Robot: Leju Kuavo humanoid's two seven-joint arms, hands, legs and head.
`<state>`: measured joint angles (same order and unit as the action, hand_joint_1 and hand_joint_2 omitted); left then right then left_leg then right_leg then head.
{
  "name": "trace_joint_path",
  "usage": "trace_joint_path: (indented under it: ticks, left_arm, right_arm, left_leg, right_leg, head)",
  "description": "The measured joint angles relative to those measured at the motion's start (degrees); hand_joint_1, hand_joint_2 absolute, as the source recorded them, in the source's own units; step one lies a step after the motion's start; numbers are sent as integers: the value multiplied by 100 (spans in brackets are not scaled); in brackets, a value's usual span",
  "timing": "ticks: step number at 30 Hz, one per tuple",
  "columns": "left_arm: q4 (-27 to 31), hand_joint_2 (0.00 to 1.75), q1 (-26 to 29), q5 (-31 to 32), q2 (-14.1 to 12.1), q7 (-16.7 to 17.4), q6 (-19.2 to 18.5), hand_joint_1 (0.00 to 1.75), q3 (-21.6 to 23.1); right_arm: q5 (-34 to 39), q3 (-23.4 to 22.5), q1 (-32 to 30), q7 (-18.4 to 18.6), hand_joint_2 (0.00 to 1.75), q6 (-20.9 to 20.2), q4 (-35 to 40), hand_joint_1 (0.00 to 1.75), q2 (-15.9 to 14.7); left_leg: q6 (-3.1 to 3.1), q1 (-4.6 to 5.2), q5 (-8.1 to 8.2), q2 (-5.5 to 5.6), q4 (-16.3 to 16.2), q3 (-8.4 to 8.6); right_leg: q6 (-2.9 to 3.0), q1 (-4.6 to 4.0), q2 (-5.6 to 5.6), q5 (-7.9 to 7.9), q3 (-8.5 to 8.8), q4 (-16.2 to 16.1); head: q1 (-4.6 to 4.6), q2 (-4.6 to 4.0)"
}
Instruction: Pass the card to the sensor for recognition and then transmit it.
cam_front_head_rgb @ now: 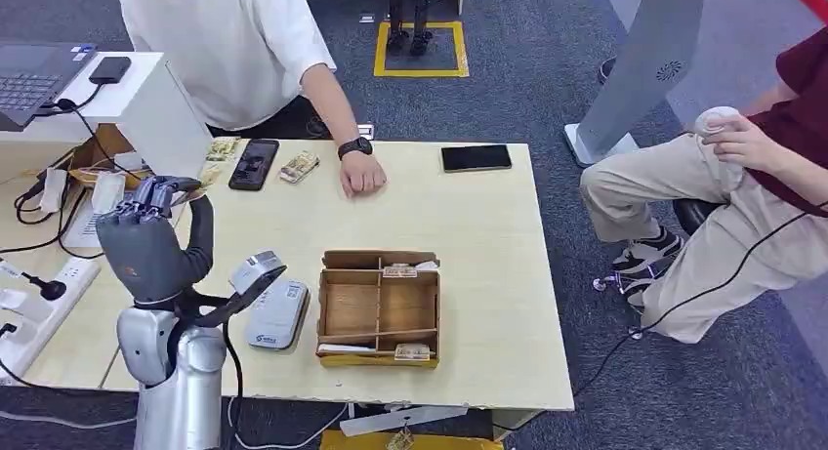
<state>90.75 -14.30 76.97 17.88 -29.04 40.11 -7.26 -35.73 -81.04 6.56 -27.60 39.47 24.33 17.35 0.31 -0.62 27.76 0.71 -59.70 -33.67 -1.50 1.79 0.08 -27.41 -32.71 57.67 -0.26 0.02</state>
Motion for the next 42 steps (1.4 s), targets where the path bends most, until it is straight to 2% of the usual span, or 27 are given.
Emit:
trace_joint_path:
  ticks: [3, 5, 6, 9, 14, 19, 25, 42]
  left_arm:
    - [0, 175, 308, 612, -99, 803, 2, 175, 143]
    - [-6, 175, 513, 849, -240, 1540, 2, 175, 488]
    - [-29, 175, 575, 911, -335, 1786, 2, 175, 645]
    - [-136, 175, 678, 1029, -544, 2277, 2, 175, 1052]
    - [-429, 175, 714, 1077, -859, 2876, 2, 175, 1515]
    - [-647, 175, 726, 1090, -1042, 3077, 4, 175, 1644]
    - [-800, 175, 741, 1098, -1158, 3110, 9, 175, 1722]
    - [-1097, 175, 799, 979, -1265, 3269, 9, 175, 1733]
  right_arm:
    - [94, 85, -52, 92, 175, -4, 94, 0, 35]
    - [94, 166, -98, 179, 175, -11, 187, 0, 59]
    - [94, 192, -109, 201, 175, -13, 232, 0, 63]
    - [85, 282, -148, 271, 175, -13, 339, 0, 81]
    - [35, 404, -210, 385, 175, -15, 487, 0, 103]
    - [33, 489, -236, 417, 175, -9, 544, 0, 105]
    - [33, 575, -266, 424, 175, -9, 579, 0, 105]
    - [96, 717, -323, 529, 175, 4, 627, 0, 105]
  left_leg:
    - [-1, 0, 1, -4, 0, 1]
    - [0, 0, 2, -1, 0, -2]
    - [0, 0, 2, -2, 0, -3]
    - [0, 0, 3, -2, 0, -3]
    - [0, 0, 2, -2, 0, -3]
    - [0, 0, 1, -2, 0, -2]
    - [0, 0, 2, -2, 0, -3]
    - [0, 0, 2, -2, 0, -3]
  right_leg:
    - [0, 0, 5, -1, -5, 0]
    - [0, 0, 1, -4, -7, 0]
    - [0, 0, 1, -4, -7, 0]
    - [0, 0, 0, -4, -7, 0]
    - [-1, 0, 1, -3, -7, 0]
    - [0, 0, 2, -3, -7, 0]
    - [0, 0, 2, -3, -7, 0]
    - [0, 0, 2, -3, -8, 0]
  head:
    - [-4, 0]
    - [-2, 0]
    - [-2, 0]
    - [-2, 0]
    - [-2, 0]
    - [-2, 0]
    - [-2, 0]
    - [-2, 0]
